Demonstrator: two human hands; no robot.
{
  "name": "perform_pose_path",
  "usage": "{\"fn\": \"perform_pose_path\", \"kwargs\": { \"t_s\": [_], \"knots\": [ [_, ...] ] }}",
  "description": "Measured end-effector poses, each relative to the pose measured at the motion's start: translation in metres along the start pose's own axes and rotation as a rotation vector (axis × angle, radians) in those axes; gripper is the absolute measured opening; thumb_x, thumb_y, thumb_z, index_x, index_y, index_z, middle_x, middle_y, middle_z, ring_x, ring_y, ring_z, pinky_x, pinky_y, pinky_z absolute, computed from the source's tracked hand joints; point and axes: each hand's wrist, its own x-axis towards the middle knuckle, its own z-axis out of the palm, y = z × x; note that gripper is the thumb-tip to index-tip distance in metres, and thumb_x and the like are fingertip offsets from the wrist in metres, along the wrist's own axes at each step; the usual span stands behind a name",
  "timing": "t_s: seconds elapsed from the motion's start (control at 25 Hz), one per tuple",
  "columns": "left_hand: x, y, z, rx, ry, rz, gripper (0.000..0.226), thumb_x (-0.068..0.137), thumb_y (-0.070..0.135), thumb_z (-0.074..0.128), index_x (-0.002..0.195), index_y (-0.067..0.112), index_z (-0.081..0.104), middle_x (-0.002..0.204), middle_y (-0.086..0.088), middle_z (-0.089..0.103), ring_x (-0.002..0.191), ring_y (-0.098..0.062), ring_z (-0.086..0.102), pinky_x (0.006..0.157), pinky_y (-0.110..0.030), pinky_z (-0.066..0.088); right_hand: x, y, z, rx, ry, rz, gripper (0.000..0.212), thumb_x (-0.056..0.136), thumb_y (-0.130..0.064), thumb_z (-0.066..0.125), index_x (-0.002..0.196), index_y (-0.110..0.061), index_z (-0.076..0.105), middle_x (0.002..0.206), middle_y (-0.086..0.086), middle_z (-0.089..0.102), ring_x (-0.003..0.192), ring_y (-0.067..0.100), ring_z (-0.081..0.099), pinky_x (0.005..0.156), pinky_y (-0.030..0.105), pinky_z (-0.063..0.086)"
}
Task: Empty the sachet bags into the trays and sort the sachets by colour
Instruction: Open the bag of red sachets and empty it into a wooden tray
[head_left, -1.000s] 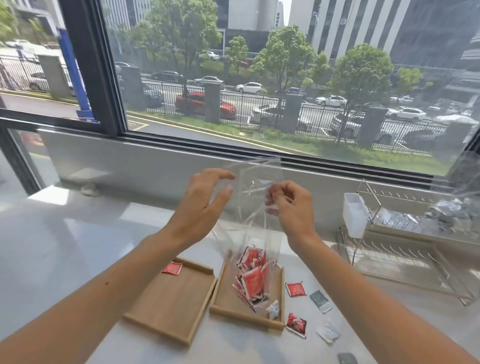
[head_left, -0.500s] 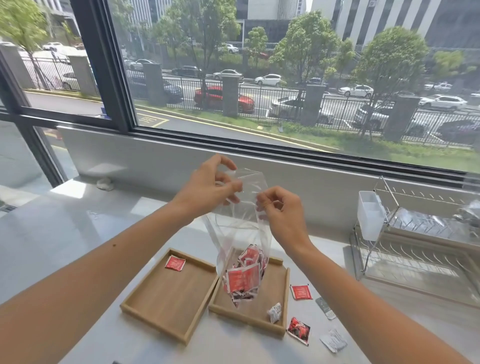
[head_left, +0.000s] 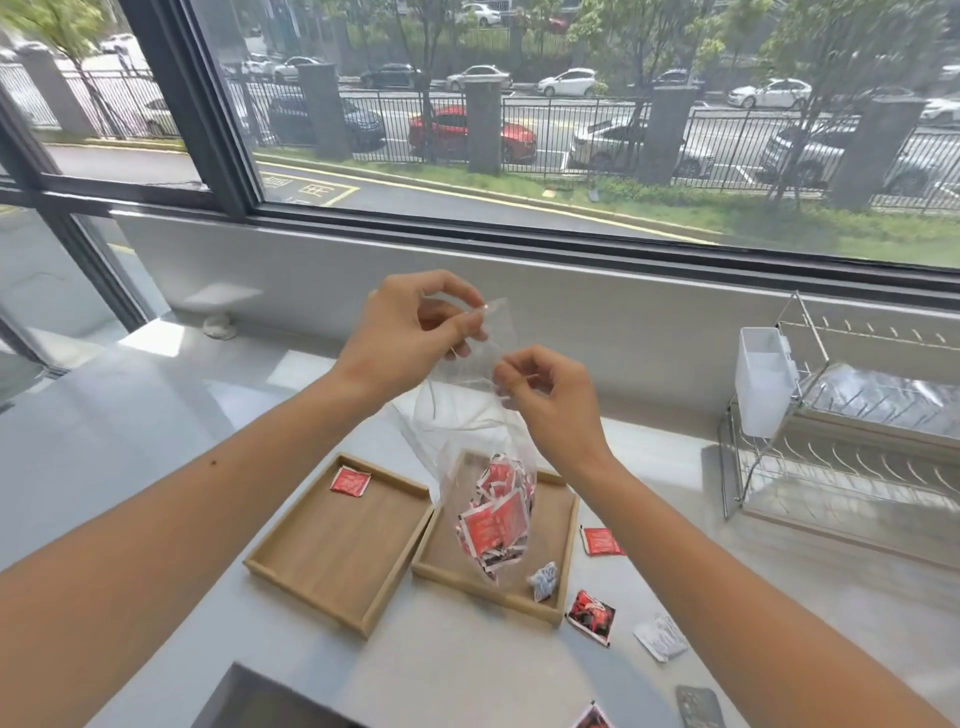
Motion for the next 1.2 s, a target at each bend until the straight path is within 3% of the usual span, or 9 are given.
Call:
{"fn": "perform_pose_path", "kwargs": {
  "t_s": [0.2, 0.28, 0.44, 0.56, 0.64, 0.76, 0.96, 1.04, 1.2],
  "knots": [
    [-0.005, -0.018, 0.007, -0.075, 0.042, -0.060, 0.007, 0.091, 0.011, 0.067, 0.095, 0.013, 0.073, 0.078, -0.003, 0.077, 0.061, -0.012, 0.066, 0.061, -0.020, 0.052, -0.016, 0.053, 0.003, -0.097, -0.059, 0.164, 0.017, 0.097, -0.028, 0.061, 0.099, -0.017, 0.073, 0.094, -0.008, 0.073, 0.085, 0.000, 0.064, 0.074, 0.009, 0.046],
    [-0.004, -0.024, 0.002, -0.123, 0.051, -0.078, 0.007, 0.092, 0.011, 0.066, 0.094, 0.013, 0.072, 0.078, -0.003, 0.076, 0.061, -0.010, 0.065, 0.062, -0.021, 0.052, -0.023, 0.079, 0.008, -0.120, -0.057, 0.293, 0.017, 0.098, -0.022, 0.056, 0.102, -0.016, 0.073, 0.098, -0.007, 0.072, 0.088, -0.002, 0.062, 0.077, 0.012, 0.046],
    [0.001, -0.038, -0.016, -0.207, 0.020, -0.076, 0.007, 0.092, 0.010, 0.065, 0.094, 0.014, 0.071, 0.077, -0.001, 0.076, 0.060, -0.009, 0.064, 0.062, -0.022, 0.052, -0.037, 0.130, 0.036, -0.100, 0.002, 0.655, 0.016, 0.098, -0.029, 0.054, 0.108, -0.023, 0.065, 0.111, -0.002, 0.067, 0.101, 0.015, 0.063, 0.092, 0.038, 0.053],
    [0.003, -0.049, -0.033, -0.291, -0.032, -0.053, 0.007, 0.092, 0.009, 0.065, 0.096, 0.008, 0.071, 0.076, -0.003, 0.076, 0.060, -0.010, 0.063, 0.061, -0.023, 0.053, -0.050, 0.156, 0.069, 0.172, 0.034, 1.020, 0.026, 0.100, -0.031, 0.053, 0.119, -0.015, 0.055, 0.119, 0.013, 0.063, 0.100, 0.024, 0.064, 0.080, 0.034, 0.055],
    [0.004, -0.058, -0.047, -0.351, -0.080, -0.045, 0.007, 0.092, 0.009, 0.065, 0.096, 0.006, 0.070, 0.074, -0.003, 0.075, 0.058, -0.010, 0.060, 0.061, -0.022, 0.053, -0.061, 0.162, 0.092, 0.323, 0.045, 1.168, 0.029, 0.099, -0.034, 0.052, 0.116, -0.011, 0.059, 0.108, 0.013, 0.066, 0.087, 0.023, 0.064, 0.068, 0.032, 0.053],
    [0.005, -0.068, -0.065, -0.434, -0.144, -0.017, 0.008, 0.093, 0.008, 0.064, 0.097, 0.004, 0.070, 0.075, -0.004, 0.075, 0.060, -0.011, 0.061, 0.062, -0.022, 0.053, -0.073, 0.163, 0.122, 0.424, 0.090, 1.229, 0.023, 0.097, -0.033, 0.054, 0.099, -0.012, 0.065, 0.095, 0.007, 0.066, 0.085, 0.023, 0.063, 0.073, 0.035, 0.055],
    [0.000, -0.083, -0.088, -0.507, -0.250, -0.046, 0.008, 0.096, 0.011, 0.059, 0.098, 0.007, 0.066, 0.081, -0.004, 0.073, 0.076, -0.014, 0.069, 0.081, -0.034, 0.060, -0.077, 0.158, 0.162, 0.701, 0.211, 1.240, 0.050, 0.089, -0.039, 0.060, 0.128, -0.008, 0.064, 0.130, 0.015, 0.064, 0.120, 0.033, 0.061, 0.102, 0.052, 0.048],
    [0.000, -0.087, -0.095, -0.541, -0.241, -0.100, 0.009, 0.099, 0.012, 0.055, 0.098, 0.007, 0.063, 0.086, -0.006, 0.070, 0.084, -0.017, 0.070, 0.082, -0.034, 0.060, -0.076, 0.153, 0.164, 0.782, 0.211, 1.257, 0.047, 0.095, -0.043, 0.053, 0.123, -0.009, 0.069, 0.126, 0.016, 0.067, 0.115, 0.033, 0.064, 0.097, 0.049, 0.051],
    [-0.002, -0.089, -0.104, -0.559, -0.191, -0.195, 0.014, 0.103, 0.012, 0.045, 0.098, 0.007, 0.057, 0.108, -0.012, 0.066, 0.097, -0.022, 0.072, 0.078, -0.030, 0.058, -0.071, 0.141, 0.147, 0.843, 0.149, 1.244, 0.049, 0.099, -0.037, 0.047, 0.083, -0.006, 0.081, 0.095, 0.015, 0.077, 0.079, 0.029, 0.075, 0.065, 0.044, 0.062]
  ]
}}
